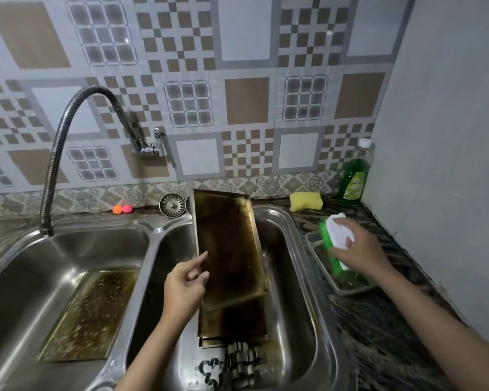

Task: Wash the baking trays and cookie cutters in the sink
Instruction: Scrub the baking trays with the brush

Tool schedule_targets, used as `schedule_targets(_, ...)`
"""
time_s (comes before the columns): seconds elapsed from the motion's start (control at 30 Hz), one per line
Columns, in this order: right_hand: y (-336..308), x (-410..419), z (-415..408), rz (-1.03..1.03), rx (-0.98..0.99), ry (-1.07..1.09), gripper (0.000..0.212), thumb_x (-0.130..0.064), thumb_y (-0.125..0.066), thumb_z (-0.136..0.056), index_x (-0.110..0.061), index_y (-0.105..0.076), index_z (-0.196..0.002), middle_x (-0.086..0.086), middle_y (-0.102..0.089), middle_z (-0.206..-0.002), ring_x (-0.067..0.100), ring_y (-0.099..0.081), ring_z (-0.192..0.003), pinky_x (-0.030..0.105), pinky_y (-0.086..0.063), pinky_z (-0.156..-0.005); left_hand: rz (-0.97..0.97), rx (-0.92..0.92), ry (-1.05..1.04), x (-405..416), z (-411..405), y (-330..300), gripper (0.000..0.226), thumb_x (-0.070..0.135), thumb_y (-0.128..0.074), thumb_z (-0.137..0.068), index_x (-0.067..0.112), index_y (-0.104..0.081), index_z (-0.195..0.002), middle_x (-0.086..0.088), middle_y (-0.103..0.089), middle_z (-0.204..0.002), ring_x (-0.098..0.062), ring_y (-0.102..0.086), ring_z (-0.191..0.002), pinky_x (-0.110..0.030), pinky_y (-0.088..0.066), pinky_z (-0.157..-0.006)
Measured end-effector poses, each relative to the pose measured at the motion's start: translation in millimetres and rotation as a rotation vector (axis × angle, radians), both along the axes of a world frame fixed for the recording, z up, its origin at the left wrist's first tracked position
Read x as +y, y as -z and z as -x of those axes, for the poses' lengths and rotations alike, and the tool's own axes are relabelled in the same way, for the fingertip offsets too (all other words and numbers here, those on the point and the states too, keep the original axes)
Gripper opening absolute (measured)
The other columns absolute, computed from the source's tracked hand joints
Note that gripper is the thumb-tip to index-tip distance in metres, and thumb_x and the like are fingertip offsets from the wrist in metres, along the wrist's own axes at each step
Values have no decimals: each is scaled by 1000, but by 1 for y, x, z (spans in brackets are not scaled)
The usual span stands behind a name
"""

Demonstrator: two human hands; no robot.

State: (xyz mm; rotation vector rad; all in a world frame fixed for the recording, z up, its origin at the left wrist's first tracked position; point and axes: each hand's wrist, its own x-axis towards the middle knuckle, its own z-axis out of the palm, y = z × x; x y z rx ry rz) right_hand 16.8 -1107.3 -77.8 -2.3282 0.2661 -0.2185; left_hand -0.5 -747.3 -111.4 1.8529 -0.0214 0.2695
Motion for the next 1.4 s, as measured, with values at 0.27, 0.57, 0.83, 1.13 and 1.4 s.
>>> schedule_targets(0.27, -37, 120, 29, -164, -159, -259, 79, -18, -75, -71, -38, -38, -139, -13, -51, -107, 7, -57, -75, 14, -46, -56, 278, 125, -3, -10, 13, 9, 42, -7, -45, -93, 30, -62, -106, -3, -61, -118, -14, -58, -111, -36, -48, -98)
schedule_targets(0.57, -24, 182, -14, 54, -95, -50, 76, -40, -70, -81, -34, -32, -146, 5, -56, -133, 26, -55, -115, 27, -45, -82, 303, 101, 165, 3, 42, 7, 40, -6, -52, -90, 27, -67, -107, 2, -68, -113, -16, -60, -113, -46, -45, -102)
schedule_targets(0.83, -3, 198, -31, -13, -118, -155, 73, -38, -70, -82, -31, -36, -145, 6, -57, -135, 24, -55, -119, 31, -48, -91, 294, 36, 124, 35, 44, -5, 37, -12, -54, -87, 17, -64, -107, -1, -68, -108, -6, -62, -103, -15, -47, -88)
schedule_targets(1.13, 5, 205, -29, -84, -197, -174, 72, -44, -71, -77, -35, -40, -142, 6, -63, -128, 24, -61, -112, 31, -51, -89, 210, 55, 166, 24, 40, -2, 36, -11, -56, -86, 19, -64, -105, 3, -67, -109, -3, -60, -104, -14, -44, -91)
schedule_targets(1.4, 14, 197, -38, -112, -201, -237, 71, -39, -72, -79, -35, -39, -142, 5, -61, -129, 24, -60, -112, 36, -52, -90, 173, 43, 158, 21, 40, -6, 36, -11, -56, -86, 18, -64, -106, 1, -66, -113, 3, -59, -105, -8, -43, -85)
